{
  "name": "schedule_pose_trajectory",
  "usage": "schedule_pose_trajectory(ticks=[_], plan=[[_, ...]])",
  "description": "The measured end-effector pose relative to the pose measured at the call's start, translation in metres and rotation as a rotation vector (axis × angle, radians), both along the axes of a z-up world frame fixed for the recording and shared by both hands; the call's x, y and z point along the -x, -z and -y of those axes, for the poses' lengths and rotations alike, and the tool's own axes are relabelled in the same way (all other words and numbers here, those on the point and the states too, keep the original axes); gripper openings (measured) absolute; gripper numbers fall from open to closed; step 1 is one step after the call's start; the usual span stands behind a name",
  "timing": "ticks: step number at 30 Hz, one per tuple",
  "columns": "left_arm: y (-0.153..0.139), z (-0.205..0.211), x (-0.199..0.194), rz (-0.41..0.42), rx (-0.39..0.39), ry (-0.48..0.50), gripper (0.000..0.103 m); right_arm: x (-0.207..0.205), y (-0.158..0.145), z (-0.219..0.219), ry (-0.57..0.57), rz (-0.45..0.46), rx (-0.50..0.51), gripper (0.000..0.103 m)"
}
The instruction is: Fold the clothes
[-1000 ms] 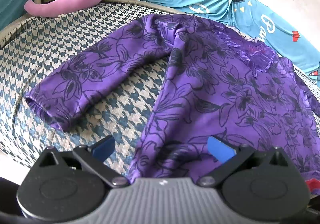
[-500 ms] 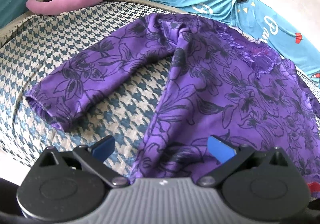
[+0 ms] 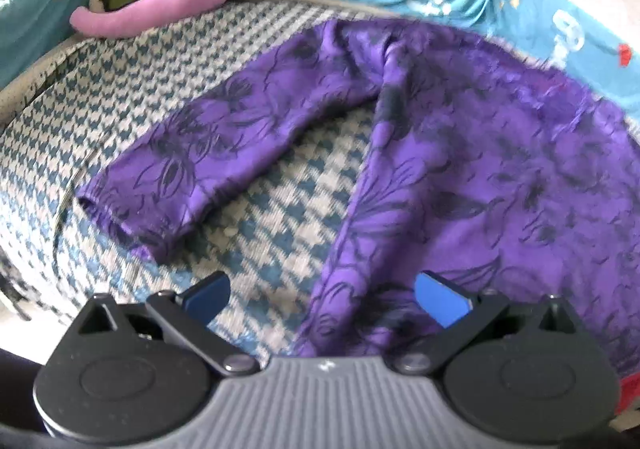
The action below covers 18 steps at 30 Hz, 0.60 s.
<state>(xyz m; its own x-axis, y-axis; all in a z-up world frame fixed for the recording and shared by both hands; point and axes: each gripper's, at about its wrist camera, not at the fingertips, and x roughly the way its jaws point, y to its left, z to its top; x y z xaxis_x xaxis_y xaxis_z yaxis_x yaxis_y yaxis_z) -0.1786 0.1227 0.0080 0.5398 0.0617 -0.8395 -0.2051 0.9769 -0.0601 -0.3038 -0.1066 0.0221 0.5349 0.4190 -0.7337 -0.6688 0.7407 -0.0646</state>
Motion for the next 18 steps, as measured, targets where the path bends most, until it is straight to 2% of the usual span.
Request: schedule_pose_trajectory(ticks=[4, 6, 11, 14, 18], plan=[[0.003, 0.0, -0.001, -0.017, -0.016, -0.013, 0.103, -0.007, -0.012, 0.019, 0.099, 0.002, -0.084, 0.009], [0.002, 0.0, 0.0, -0.013, -0.052, -0.027, 0.103, -0.01, -0.018, 0.027, 0.156, 0.029, -0.103, 0.011], [-0.003, -0.007, 0.0, -0.004, -0.129, -0.124, 0.103, -0.02, -0.028, 0.047, 0.296, 0.076, -0.139, 0.018], [-0.016, -0.004, 0.005, 0.076, -0.152, -0.117, 0.103, -0.025, -0.035, 0.065, 0.389, 0.096, -0.17, 0.019], [-0.03, 0.006, 0.011, 0.169, -0.098, -0.04, 0.103, -0.031, -0.044, 0.092, 0.511, 0.115, -0.2, 0.02]])
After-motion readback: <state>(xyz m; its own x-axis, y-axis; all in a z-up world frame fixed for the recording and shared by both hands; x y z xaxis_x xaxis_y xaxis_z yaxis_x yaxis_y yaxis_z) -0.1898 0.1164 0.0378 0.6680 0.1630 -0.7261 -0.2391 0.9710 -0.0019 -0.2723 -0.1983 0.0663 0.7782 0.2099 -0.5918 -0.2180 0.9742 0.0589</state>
